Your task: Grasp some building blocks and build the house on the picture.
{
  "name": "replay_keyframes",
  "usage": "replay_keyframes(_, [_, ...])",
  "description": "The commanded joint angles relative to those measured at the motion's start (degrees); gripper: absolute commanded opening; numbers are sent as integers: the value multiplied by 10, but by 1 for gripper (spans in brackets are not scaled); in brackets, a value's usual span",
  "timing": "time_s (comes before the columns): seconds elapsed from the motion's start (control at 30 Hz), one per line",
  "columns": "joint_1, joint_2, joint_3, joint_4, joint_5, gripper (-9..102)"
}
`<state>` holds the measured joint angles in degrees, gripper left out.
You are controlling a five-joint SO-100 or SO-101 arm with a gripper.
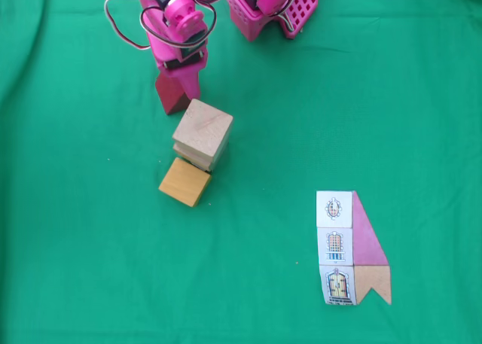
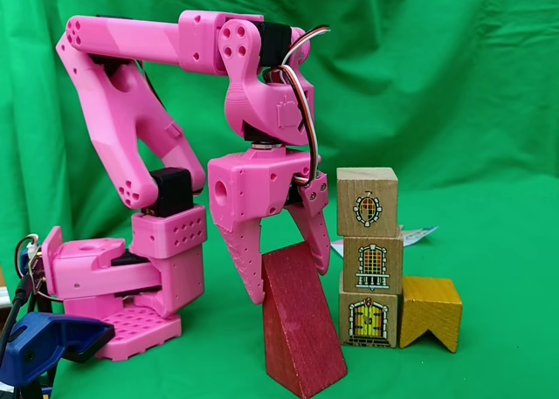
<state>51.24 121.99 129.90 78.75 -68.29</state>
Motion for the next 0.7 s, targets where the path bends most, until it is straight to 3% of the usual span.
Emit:
replay_keyframes(0.0, [-4,1,-12,-1,4,19])
replay_keyframes(0.67, [-2,113,-19,0,-2,15])
